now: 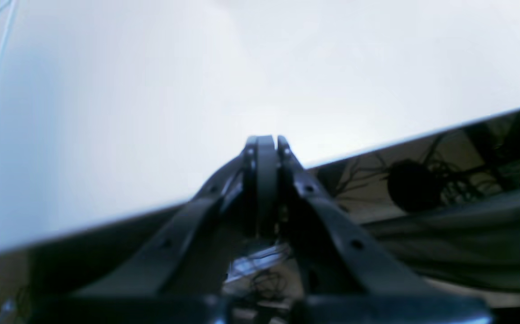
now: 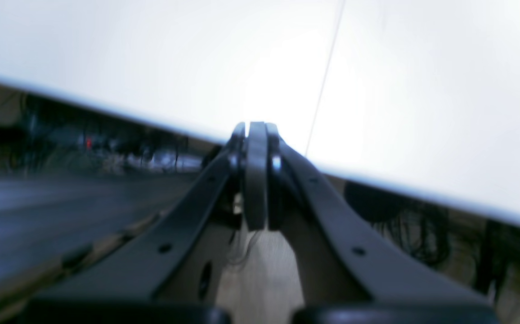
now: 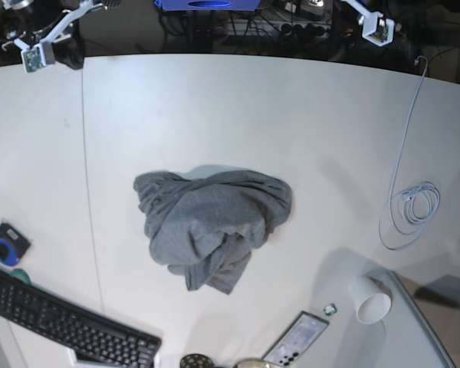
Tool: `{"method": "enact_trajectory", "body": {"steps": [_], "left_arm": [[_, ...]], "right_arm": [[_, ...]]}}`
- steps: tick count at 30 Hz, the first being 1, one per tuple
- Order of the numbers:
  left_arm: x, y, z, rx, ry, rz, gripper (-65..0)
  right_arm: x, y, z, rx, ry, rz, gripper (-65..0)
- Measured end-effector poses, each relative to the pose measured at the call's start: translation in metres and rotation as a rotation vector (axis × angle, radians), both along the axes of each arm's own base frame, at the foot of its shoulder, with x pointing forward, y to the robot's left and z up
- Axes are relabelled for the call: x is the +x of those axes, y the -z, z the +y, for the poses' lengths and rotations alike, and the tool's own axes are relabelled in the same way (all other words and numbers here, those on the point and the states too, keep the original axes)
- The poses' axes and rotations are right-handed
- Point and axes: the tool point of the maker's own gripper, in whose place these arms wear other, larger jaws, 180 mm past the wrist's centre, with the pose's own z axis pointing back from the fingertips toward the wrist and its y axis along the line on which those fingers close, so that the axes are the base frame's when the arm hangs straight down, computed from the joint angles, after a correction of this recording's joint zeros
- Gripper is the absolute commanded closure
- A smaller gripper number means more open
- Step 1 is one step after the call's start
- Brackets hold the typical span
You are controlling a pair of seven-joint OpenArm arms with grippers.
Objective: Layout the t-shirt on the table in an organized manner, then fold the t-shirt properly
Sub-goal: 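Move the right gripper down onto the crumpled grey t-shirt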
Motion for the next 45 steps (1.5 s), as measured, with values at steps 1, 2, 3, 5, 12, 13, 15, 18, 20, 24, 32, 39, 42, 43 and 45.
{"method": "enact_trajectory", "body": {"steps": [1,2,3,5,12,13,15,18,20,24,32,39,42,43,45], "left_arm": [[0.011,0.001,-0.001,0.013,0.002,0.005,0.0],[0.022,0.001,-0.004,0.014,-0.006,0.003,0.0],[0.034,0.0,-0.007,0.012,-0.026,-0.004,0.0],[0.053,-0.001,-0.017,-0.011,-0.056,-0.014,0.0],[0.096,-0.007,-0.035,-0.052,-0.113,-0.036,0.0],[0.101,-0.01,-0.039,-0.063,-0.1,-0.049,0.0],[0.107,-0.013,-0.04,-0.064,-0.096,-0.064,0.0],[0.115,-0.016,-0.034,-0.049,-0.105,-0.081,0.0],[0.12,-0.018,-0.034,-0.049,-0.102,-0.091,0.0],[0.13,-0.027,-0.001,-0.008,-0.181,-0.129,-18.9],[0.126,-0.032,0.069,0.099,-0.308,-0.143,-25.3],[0.114,-0.02,0.09,0.124,-0.366,-0.1,-21.2],[0.111,-0.014,0.088,0.114,-0.365,-0.086,-21.2],[0.109,-0.012,0.089,0.115,-0.366,-0.078,-21.2],[0.106,-0.007,0.09,0.116,-0.37,-0.063,-21.1]], "right_arm": [[0.009,-0.002,0.001,0.0,-0.002,-0.02,-0.8],[0.018,-0.004,0.003,0.003,-0.007,-0.04,-0.8],[0.03,-0.007,0.006,0.008,-0.012,-0.068,-0.9],[0.058,-0.016,0.016,0.023,-0.033,-0.132,-0.9],[0.145,-0.043,0.037,-0.039,-0.148,-0.17,-25.4],[0.156,-0.048,0.042,-0.052,-0.171,-0.175,-29.0],[0.172,-0.056,0.056,-0.06,-0.212,-0.188,-31.5],[0.189,-0.071,0.084,-0.05,-0.289,-0.224,-31.8],[0.204,-0.084,0.097,-0.042,-0.32,-0.265,-32.0],[0.239,-0.093,0.115,0.015,-0.287,-0.307,-32.3],[0.297,-0.065,0.118,0.031,-0.232,-0.213,-41.6],[0.319,-0.027,0.121,0.043,-0.216,-0.086,-41.6],[0.323,-0.014,0.119,0.042,-0.197,-0.04,-41.6],[0.322,-0.011,0.121,0.05,-0.198,-0.03,-41.6],[0.32,-0.003,0.128,0.041,-0.218,-0.002,-41.6]]}}
